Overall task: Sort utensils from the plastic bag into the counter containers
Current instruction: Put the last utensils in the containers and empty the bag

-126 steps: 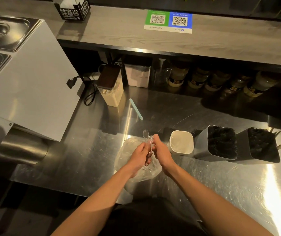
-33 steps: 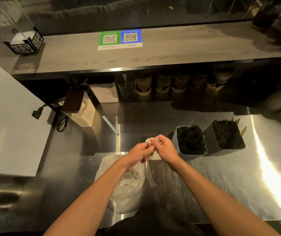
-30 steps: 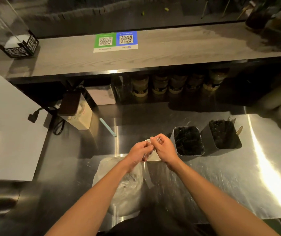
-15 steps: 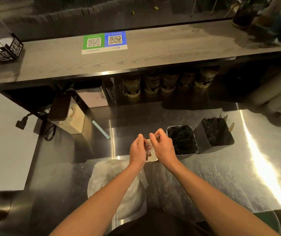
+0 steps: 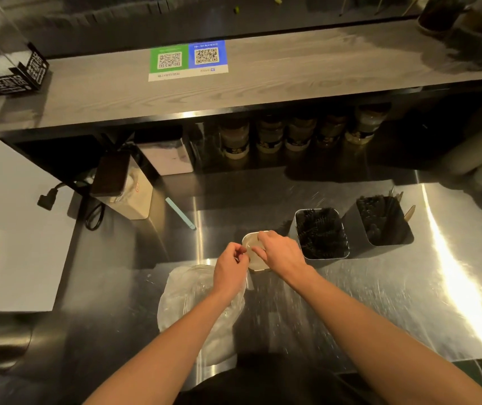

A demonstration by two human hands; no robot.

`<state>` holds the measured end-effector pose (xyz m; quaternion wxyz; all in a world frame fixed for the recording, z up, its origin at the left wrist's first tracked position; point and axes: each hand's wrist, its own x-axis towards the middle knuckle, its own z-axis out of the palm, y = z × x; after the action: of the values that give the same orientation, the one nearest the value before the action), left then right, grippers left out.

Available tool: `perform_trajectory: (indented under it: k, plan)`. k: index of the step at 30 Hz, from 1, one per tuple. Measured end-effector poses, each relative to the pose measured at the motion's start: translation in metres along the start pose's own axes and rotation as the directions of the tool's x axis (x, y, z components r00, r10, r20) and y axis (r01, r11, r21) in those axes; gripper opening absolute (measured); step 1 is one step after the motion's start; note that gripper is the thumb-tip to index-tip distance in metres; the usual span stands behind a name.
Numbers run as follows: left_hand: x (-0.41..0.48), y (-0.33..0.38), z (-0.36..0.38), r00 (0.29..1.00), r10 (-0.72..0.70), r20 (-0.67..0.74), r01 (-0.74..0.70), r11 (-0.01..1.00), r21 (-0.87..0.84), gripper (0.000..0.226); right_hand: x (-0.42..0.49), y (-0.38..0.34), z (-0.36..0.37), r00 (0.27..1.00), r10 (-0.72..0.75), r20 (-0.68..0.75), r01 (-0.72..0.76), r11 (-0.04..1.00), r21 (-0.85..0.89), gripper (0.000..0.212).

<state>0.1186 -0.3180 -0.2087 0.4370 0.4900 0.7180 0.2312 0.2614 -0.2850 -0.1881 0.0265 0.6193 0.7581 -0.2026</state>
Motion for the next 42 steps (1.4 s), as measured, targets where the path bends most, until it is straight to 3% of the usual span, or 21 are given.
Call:
perform_trajectory:
  k: [4, 7, 10, 12, 14, 17, 19, 21, 23, 26, 29, 32, 36, 42]
  plan:
    - [-0.008, -0.001, -0.015, 0.999, 0.041, -0.02, -0.042, 0.997, -0.06, 0.013, -0.003, -0.003, 0.001, 0.999, 0.028, -0.044, -0.031, 0.998, -0.049, 0.034]
    - [-0.014, -0.004, -0.036, 0.995, 0.08, -0.054, -0.085, 0.993, -0.081, 0.016, -0.009, -0.014, -0.004, 0.987, 0.027, -0.159, -0.02, 0.999, 0.043, 0.031]
    - [-0.02, -0.022, -0.061, 0.977, 0.15, -0.153, -0.151, 0.989, 0.01, 0.01, -0.02, -0.04, 0.001, 0.963, -0.13, -0.237, 0.179, 0.964, 0.196, 0.028]
    - [-0.026, -0.04, -0.077, 0.941, 0.217, -0.261, -0.187, 0.973, 0.136, 0.005, -0.031, -0.061, 0.014, 0.94, -0.301, -0.164, 0.335, 0.904, 0.266, 0.03]
    - [-0.032, -0.06, -0.089, 0.906, 0.261, -0.333, -0.184, 0.952, 0.244, 0.019, -0.041, -0.083, 0.032, 0.917, -0.399, 0.008, 0.372, 0.861, 0.347, 0.028]
    - [-0.038, -0.091, -0.099, 0.947, 0.119, -0.299, 0.0, 0.929, 0.371, 0.064, -0.047, -0.103, 0.062, 0.915, -0.299, 0.272, 0.167, 0.892, 0.42, 0.031]
    - [-0.042, -0.11, -0.101, 0.979, -0.061, -0.195, 0.138, 0.902, 0.41, 0.084, -0.046, -0.105, 0.078, 0.946, -0.131, 0.295, 0.009, 0.925, 0.38, 0.038]
    - [-0.047, -0.126, -0.101, 0.98, -0.163, -0.117, 0.198, 0.877, 0.438, 0.097, -0.042, -0.103, 0.09, 0.97, -0.035, 0.24, -0.029, 0.966, 0.255, 0.042]
    - [-0.05, -0.135, -0.101, 0.977, -0.195, -0.086, 0.212, 0.842, 0.495, 0.089, -0.04, -0.103, 0.096, 0.969, -0.025, 0.246, -0.001, 0.995, 0.104, 0.046]
    - [-0.048, -0.14, -0.1, 0.981, -0.169, -0.093, 0.192, 0.821, 0.538, 0.042, -0.037, -0.105, 0.099, 0.961, -0.025, 0.275, 0.033, 0.999, -0.024, 0.053]
    - [-0.042, -0.137, -0.101, 0.959, -0.275, -0.075, 0.284, 0.906, 0.314, 0.022, -0.036, -0.111, 0.102, 0.966, -0.025, 0.257, 0.055, 0.993, -0.107, 0.061]
    - [-0.037, -0.14, -0.1, 0.93, -0.367, 0.018, 0.365, 0.928, 0.074, 0.022, -0.038, -0.115, 0.108, 0.964, -0.006, 0.266, 0.038, 0.993, -0.114, 0.072]
    - [-0.037, -0.15, -0.102, 0.882, -0.461, 0.099, 0.464, 0.812, -0.355, 0.021, -0.036, -0.12, 0.118, 0.96, 0.026, 0.28, -0.013, 0.999, -0.047, 0.061]
    - [-0.041, -0.148, -0.109, 0.892, -0.42, 0.167, 0.444, 0.745, -0.497, 0.03, -0.031, -0.128, 0.114, 0.95, 0.027, 0.31, -0.004, 0.997, -0.072, 0.053]
